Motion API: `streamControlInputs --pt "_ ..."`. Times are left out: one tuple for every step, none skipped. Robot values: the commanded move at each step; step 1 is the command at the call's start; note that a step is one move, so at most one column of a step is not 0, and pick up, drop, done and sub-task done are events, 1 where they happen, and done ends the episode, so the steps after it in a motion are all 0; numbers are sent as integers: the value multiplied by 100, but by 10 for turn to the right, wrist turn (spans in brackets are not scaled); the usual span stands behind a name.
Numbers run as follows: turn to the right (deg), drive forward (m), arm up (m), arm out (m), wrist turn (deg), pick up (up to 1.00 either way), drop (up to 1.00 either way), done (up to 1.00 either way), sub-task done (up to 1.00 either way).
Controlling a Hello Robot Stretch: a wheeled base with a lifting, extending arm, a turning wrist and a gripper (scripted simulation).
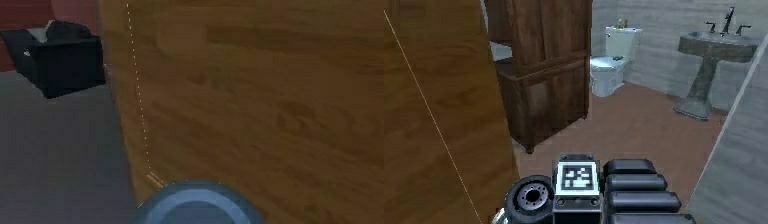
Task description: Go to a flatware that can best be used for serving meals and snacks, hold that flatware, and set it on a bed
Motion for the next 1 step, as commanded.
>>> streamControlInputs --pt "-450 0 0 0 0 0 0 0 0"
